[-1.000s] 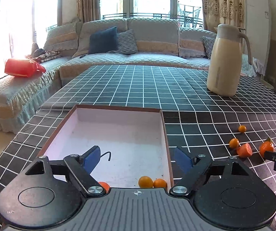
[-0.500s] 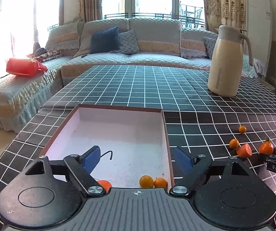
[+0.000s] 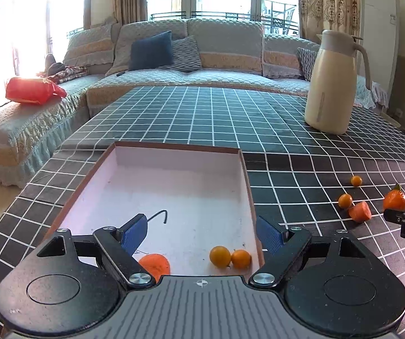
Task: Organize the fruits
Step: 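Grasp the large leafy mandarin with the right tool, then lower the leafy mandarin into the white box and open the right tool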
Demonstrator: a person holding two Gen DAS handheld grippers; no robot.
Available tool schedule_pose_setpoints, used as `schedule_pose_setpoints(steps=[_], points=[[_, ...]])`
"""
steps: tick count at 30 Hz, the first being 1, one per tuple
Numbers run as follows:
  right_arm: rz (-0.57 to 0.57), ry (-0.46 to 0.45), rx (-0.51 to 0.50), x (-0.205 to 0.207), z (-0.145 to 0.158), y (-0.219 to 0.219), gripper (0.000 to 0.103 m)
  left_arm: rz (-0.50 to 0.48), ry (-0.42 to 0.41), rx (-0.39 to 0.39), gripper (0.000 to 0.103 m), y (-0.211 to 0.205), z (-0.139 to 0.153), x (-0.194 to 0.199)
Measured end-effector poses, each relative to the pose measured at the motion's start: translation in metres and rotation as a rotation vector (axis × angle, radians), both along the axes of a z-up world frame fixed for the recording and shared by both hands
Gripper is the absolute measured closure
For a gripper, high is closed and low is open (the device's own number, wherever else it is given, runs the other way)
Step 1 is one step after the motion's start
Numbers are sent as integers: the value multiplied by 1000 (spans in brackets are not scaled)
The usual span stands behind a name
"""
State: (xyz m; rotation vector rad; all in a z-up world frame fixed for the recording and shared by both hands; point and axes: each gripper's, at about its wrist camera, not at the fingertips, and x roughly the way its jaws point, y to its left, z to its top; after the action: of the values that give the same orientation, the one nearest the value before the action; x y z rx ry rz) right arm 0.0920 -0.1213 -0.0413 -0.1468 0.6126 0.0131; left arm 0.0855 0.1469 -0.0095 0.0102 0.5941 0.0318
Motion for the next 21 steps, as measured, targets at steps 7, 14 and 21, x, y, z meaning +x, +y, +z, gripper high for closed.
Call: schedule_pose_setpoints(steps=[7, 14, 21], points=[[84, -26, 12, -7, 15, 54, 66, 73, -16, -3, 19, 37, 2, -5], [167, -37, 37, -9, 25, 113, 66, 117, 11, -37, 19, 74, -6, -8], [234, -43, 48, -5, 33, 167, 66, 101, 20, -55, 19, 89, -8, -13]])
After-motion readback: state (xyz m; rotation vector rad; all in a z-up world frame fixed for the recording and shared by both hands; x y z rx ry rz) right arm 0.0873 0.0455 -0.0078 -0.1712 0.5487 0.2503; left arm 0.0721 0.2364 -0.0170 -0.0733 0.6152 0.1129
